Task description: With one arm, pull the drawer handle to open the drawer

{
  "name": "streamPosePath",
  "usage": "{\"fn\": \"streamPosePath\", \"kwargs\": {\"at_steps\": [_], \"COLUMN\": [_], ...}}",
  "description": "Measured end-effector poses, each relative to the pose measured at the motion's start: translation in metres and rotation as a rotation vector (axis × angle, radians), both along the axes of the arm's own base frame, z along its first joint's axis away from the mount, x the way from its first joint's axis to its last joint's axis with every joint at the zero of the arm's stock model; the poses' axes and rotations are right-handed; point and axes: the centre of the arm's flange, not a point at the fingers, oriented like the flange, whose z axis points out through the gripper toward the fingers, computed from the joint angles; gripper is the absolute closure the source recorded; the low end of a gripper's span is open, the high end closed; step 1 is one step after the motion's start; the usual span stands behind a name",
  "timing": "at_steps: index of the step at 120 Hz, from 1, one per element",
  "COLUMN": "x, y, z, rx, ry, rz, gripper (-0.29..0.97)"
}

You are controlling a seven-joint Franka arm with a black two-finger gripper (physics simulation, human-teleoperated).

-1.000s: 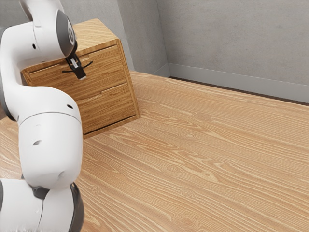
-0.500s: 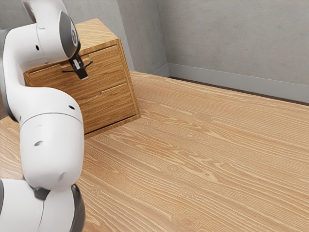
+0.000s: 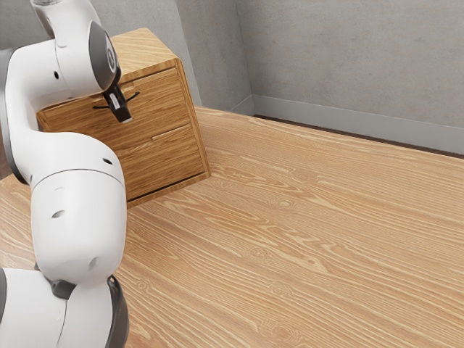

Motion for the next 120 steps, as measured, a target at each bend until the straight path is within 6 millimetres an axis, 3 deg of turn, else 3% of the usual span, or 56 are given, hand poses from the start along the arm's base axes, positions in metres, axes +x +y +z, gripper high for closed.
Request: {"fn": "streamPosePath", "kwargs": {"at_steps": [120], "x": [-0.0064], "y": [-0.0002], "z": [-0.0091], "rx": [-0.038], "ry": [0.030], "rz": [-0.007], "gripper": [0.64]}}
